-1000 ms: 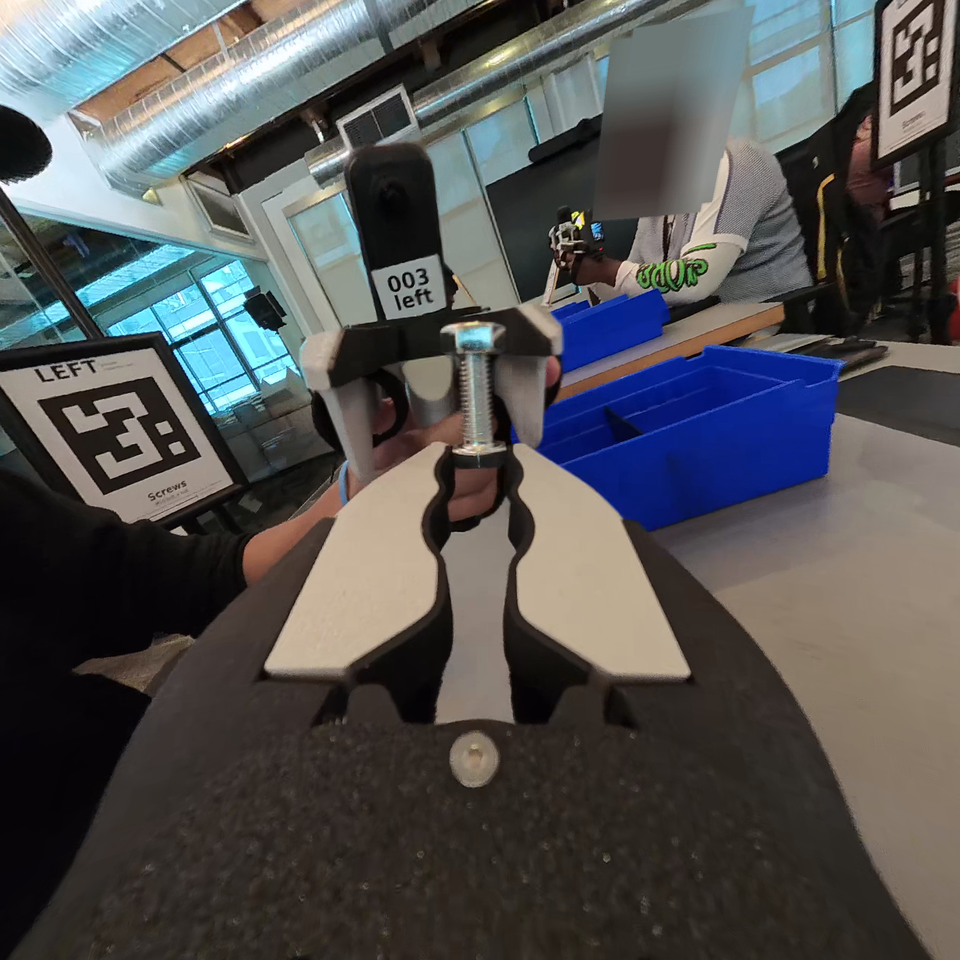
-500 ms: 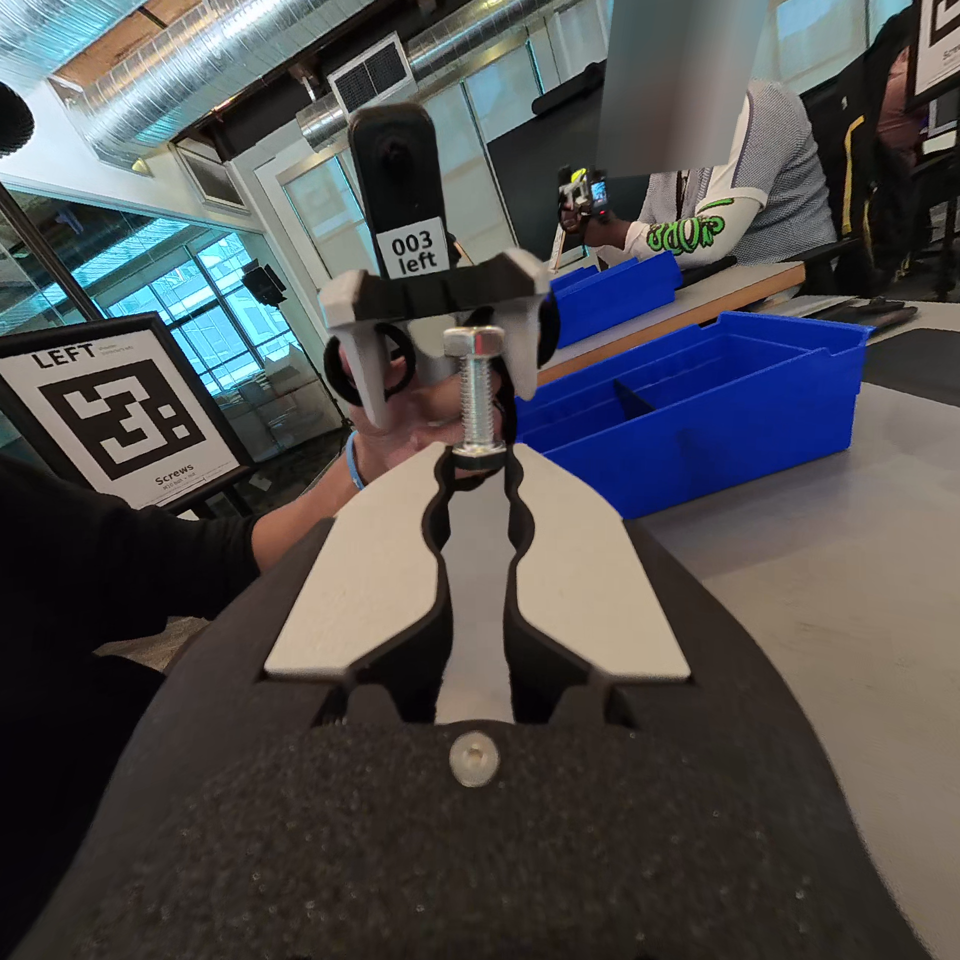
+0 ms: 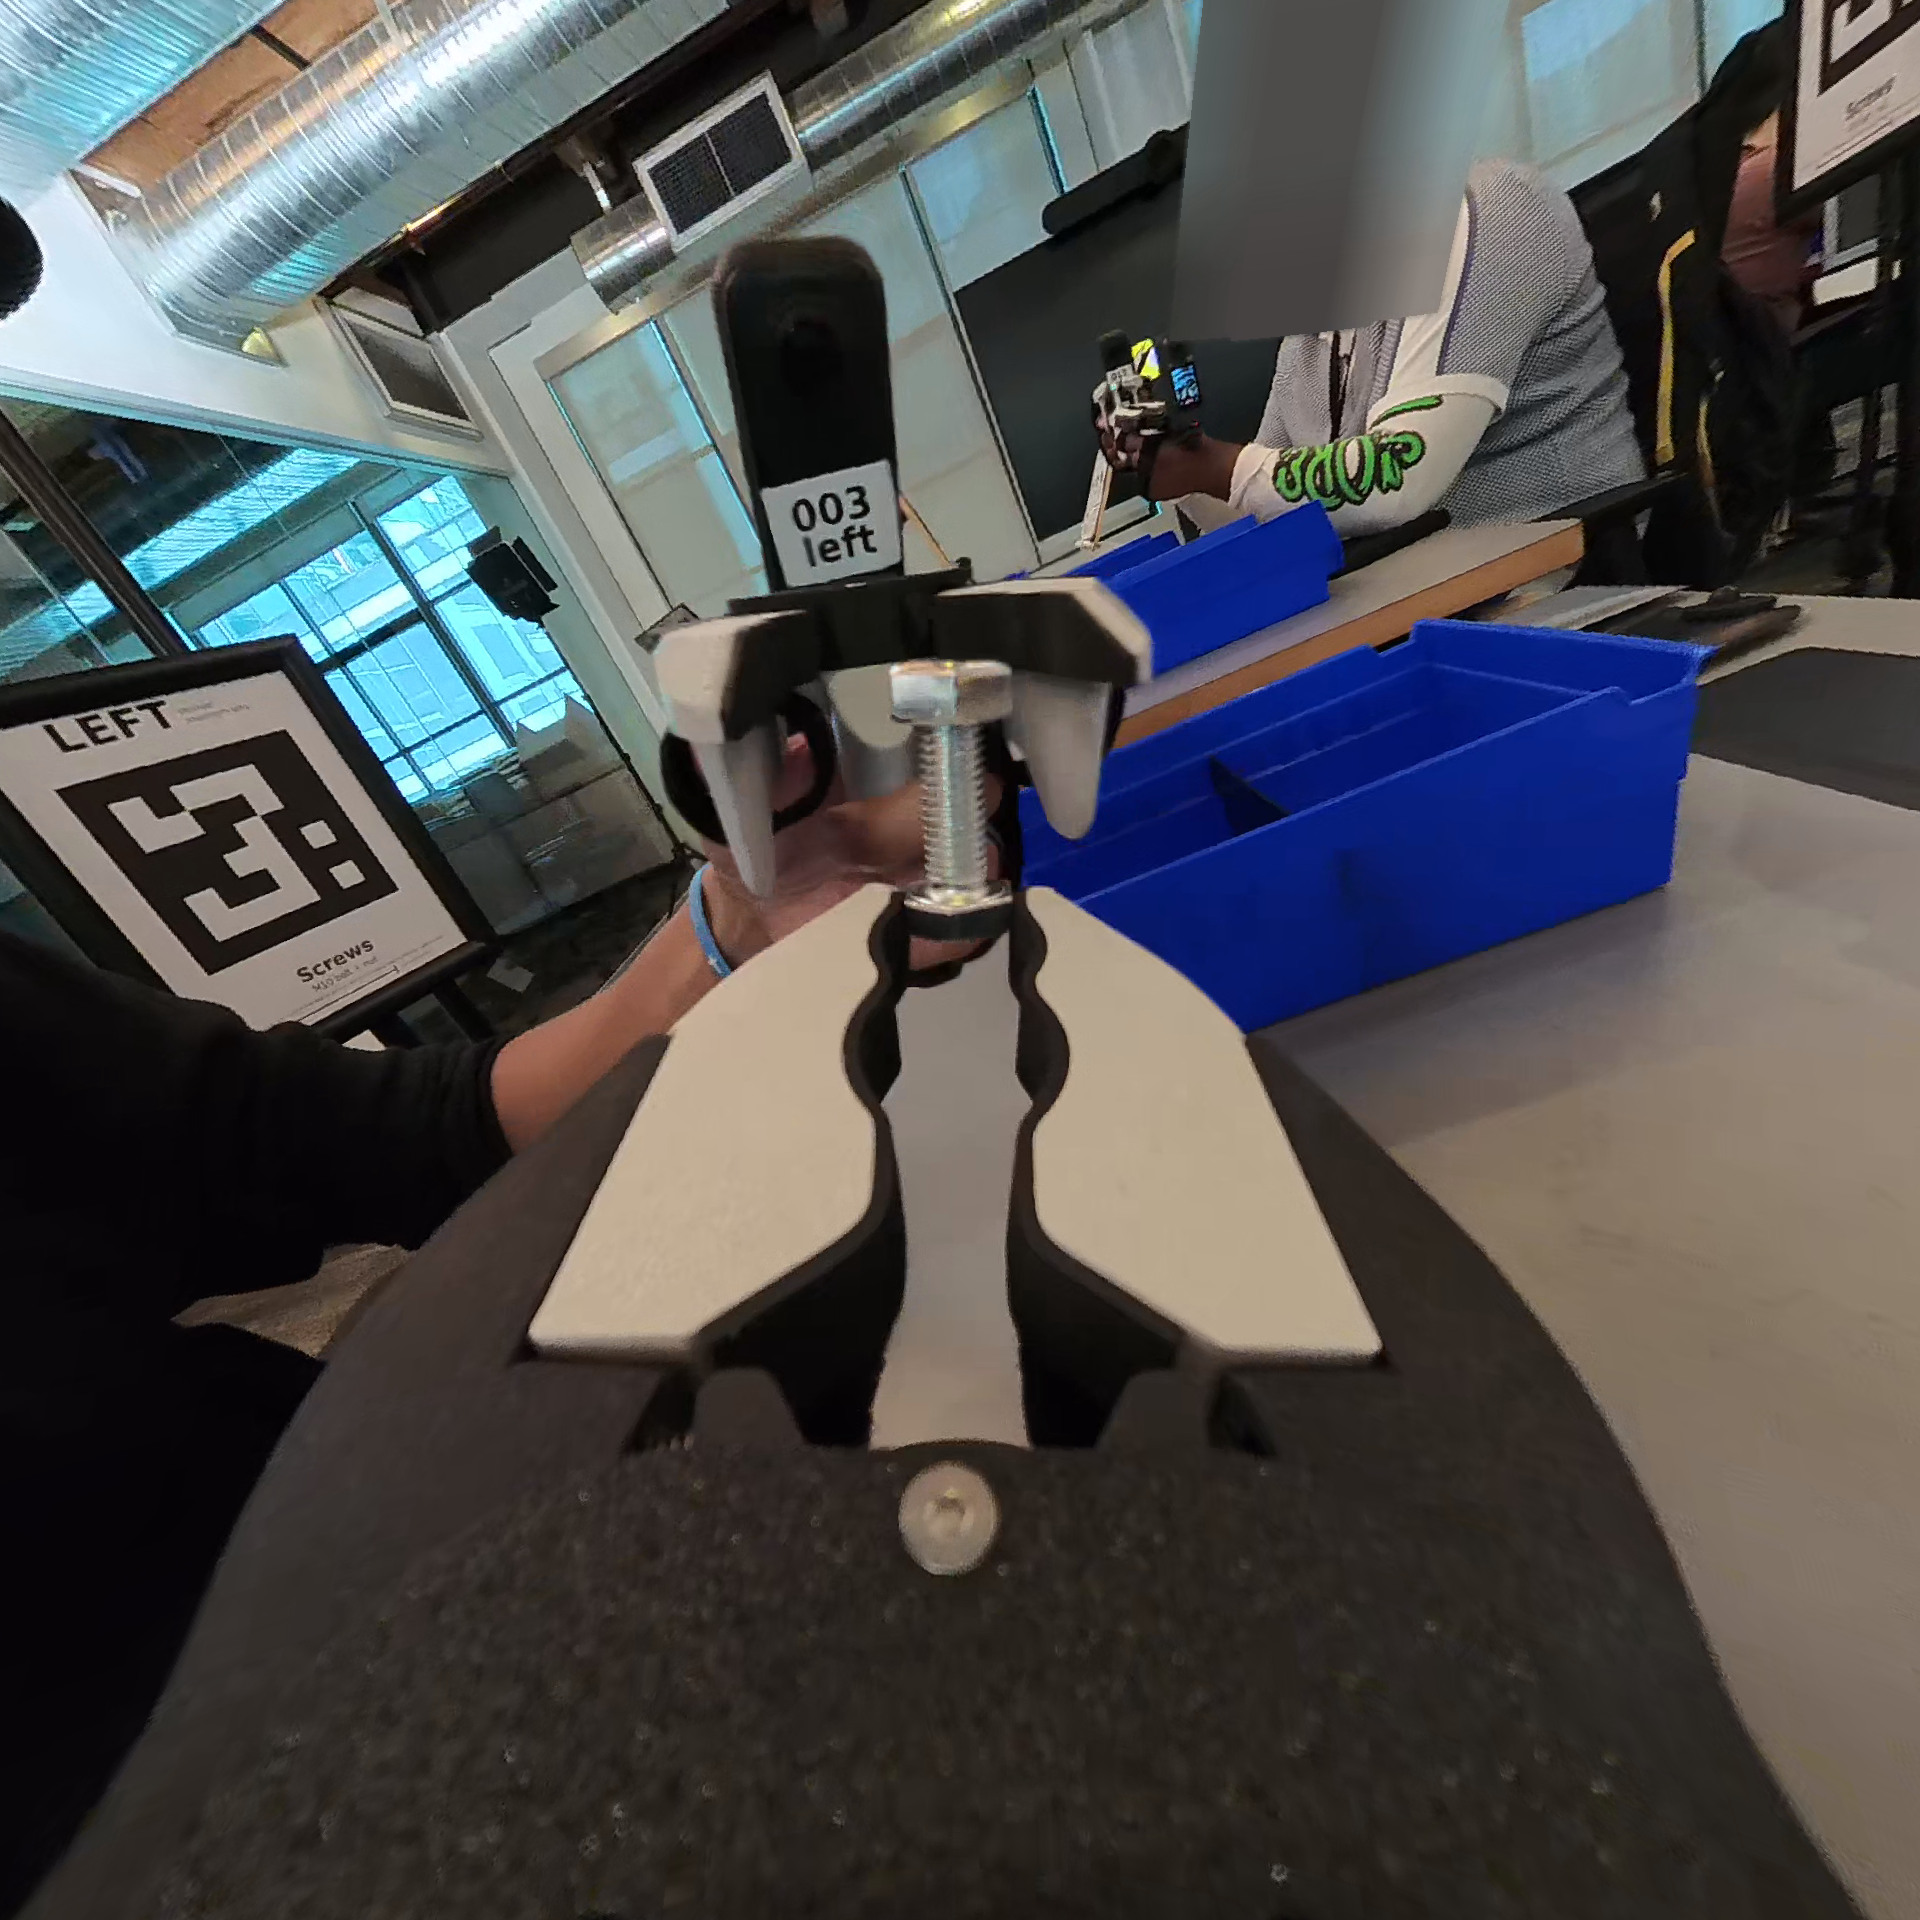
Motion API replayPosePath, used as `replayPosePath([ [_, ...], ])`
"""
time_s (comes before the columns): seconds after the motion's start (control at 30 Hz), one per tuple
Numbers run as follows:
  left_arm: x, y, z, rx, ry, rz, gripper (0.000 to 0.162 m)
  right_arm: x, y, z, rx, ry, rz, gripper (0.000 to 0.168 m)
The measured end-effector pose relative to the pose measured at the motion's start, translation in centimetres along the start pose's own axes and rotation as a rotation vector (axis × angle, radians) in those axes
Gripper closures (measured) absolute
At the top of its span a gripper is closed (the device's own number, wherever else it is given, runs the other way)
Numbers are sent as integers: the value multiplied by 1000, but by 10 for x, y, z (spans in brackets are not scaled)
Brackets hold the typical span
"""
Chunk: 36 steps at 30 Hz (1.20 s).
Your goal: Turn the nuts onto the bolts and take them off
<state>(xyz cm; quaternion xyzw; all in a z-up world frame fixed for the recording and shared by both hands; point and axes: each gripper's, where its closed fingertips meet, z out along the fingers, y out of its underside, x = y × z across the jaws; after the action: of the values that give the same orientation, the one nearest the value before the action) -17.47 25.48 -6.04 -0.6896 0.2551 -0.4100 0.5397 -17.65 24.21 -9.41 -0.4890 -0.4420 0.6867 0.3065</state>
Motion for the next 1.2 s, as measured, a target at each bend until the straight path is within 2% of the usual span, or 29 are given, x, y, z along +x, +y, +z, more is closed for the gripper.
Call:
replayPosePath([
  [0.1,18,3,12,-4,66,6,97,3,5,3,-25,16,-7,150],
  [0.17,30,7,28,-14,110,-7,84,-2,11,9,-41,3,-15,150],
  [0.23,31,14,36,-60,104,16,86,-8,14,14,-47,-17,-12,150],
  [0.3,22,15,30,-66,73,15,85,-10,12,14,-42,-22,-13,150],
  [0.47,7,-7,-6,43,44,-42,91,2,3,0,-11,15,-4,150],
  [0.57,21,2,4,11,88,-25,95,3,4,3,-22,19,-5,150],
  [0.63,32,6,19,10,125,-31,85,-2,10,10,-39,0,-12,150],
  [0.73,33,20,30,-79,119,1,86,-14,15,17,-42,-47,4,150],
  [0.93,10,2,-7,14,42,-30,89,-3,8,5,-25,-2,3,150],
  [1.0,14,-1,-9,23,44,-16,92,0,7,5,-24,8,2,150],
  [1.1,31,8,10,-5,108,-14,90,-4,13,13,-47,-5,1,150],
  [1.13,34,11,18,-14,110,-12,85,-7,16,17,-55,-17,-1,150],
  [1.2,35,20,29,-56,107,5,84,-13,21,22,-69,-31,1,150],
])
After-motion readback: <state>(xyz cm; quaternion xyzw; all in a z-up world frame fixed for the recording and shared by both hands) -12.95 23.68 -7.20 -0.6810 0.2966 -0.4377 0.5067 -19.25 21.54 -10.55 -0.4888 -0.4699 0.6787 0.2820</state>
